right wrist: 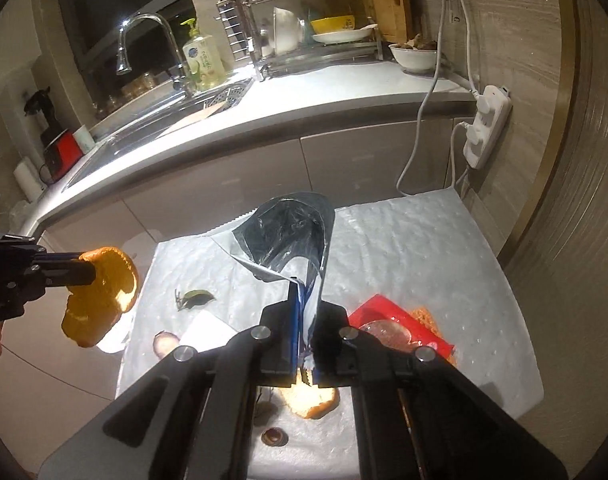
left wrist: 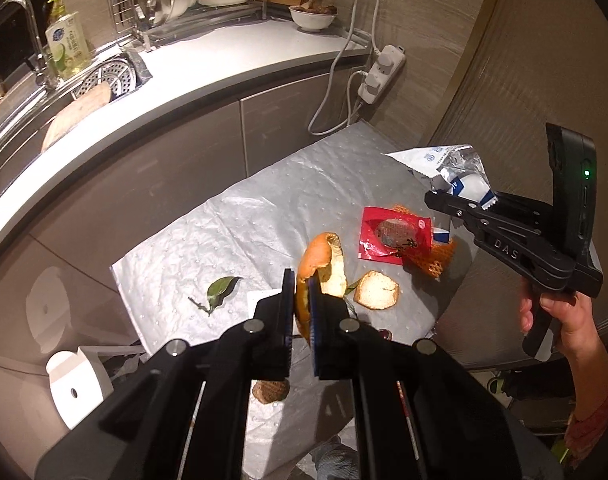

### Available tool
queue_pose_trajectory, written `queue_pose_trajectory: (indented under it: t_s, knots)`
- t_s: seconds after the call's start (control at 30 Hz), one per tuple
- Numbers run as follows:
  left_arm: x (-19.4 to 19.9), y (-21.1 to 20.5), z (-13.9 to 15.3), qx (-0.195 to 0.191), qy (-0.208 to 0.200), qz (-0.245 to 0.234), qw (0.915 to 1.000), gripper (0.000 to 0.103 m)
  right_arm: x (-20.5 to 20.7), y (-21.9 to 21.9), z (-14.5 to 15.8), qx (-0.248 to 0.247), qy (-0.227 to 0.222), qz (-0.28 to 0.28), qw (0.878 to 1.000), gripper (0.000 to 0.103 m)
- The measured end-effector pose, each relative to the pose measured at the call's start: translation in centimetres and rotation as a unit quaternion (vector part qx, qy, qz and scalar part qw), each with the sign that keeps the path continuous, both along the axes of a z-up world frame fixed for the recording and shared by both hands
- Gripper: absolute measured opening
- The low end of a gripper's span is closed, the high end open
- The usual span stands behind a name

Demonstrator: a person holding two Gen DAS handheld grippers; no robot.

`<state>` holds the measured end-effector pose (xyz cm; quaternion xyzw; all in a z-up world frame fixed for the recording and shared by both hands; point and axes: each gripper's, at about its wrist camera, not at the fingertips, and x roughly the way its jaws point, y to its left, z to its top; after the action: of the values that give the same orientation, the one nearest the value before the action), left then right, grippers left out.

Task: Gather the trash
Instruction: 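Lift the peel with the left tool while the right tool lifts the packet and black bag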

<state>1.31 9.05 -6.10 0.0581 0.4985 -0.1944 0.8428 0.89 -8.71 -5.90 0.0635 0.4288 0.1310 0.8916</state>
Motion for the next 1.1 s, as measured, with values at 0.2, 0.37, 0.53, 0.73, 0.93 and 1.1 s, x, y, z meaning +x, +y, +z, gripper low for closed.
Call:
queue_pose_trajectory:
  t_s: [0.2,0.37,0.53,0.73,0.93,1.1]
  knots:
    - [-1.5,3.2,1.6,0.007,-0.002,0.058,0.9983,0.007,-1.0,1.2,-0.9,0.008,0.022,0.044,0.999,0.005]
    - [-2.2,5.9,2.2,0.025,-0.014,0.092,0.9953,0.007,-1.1,2.9,-1.2,0.013,0.026,0.076,0.997,0.005]
    - [-3.6,7.4,2.0,0.019,-0.013,0.114,0.9932,0.007,-1.5,4.5,-0.6,0.016,0.026,0.101,0.994,0.005]
    - [-5.0,8.0,1.9,0.018,-0.015,0.125,0.9919,0.007,-2.1,6.3,0.4,0.012,0.023,0.132,0.991,0.005]
    - [-5.7,7.9,2.7,0.022,-0.024,0.124,0.9918,0.007,-2.7,7.8,0.7,0.017,0.019,0.158,0.987,0.005]
    - [-6.1,7.7,3.4,0.022,-0.033,0.125,0.9914,0.007,-3.4,8.8,1.9,0.018,0.006,0.177,0.984,0.005]
